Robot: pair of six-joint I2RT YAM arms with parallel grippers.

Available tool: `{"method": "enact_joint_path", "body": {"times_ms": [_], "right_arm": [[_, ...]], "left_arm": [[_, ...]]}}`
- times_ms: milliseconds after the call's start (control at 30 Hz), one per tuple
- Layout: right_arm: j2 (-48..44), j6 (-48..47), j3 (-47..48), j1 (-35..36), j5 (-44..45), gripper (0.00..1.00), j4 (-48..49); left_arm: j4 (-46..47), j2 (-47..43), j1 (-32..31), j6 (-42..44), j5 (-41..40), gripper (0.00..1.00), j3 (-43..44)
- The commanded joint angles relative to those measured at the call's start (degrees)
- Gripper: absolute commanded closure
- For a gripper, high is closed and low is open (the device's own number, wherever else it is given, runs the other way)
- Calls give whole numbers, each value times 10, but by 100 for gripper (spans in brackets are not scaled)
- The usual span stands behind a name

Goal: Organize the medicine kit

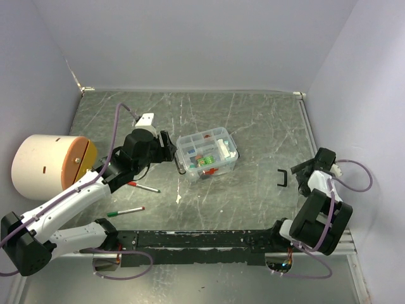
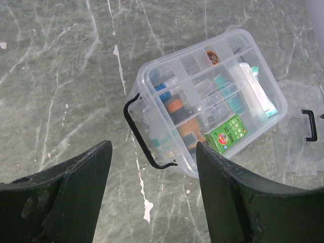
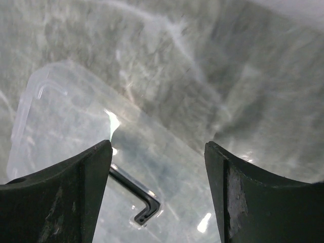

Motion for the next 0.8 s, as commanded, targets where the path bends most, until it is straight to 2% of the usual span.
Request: {"method": "enact_joint_path", "body": {"times_ms": [0,133,233,433,667,767], "right_arm": [[3,-12,-32,-14,-149,28,61],[-6,-4,-46,-15,-181,30,48],[-28,7,-65,-9,-201,38,50],[-92,8,-101,27,-186,39,39],[-109,-48,-86,73,-139,38,5],[-92,-71,-73,90,-114,28,5]], "left_arm": [[13,-14,3,-7,4,23,-10],[12,-18,3,-7,2,23,-10],[14,-16,3,-4,13,24,-9],[12,13,3,-3,47,25,2],[18,35,4,-2,68,25,7],[15,40,4,5,75,26,17]]}}
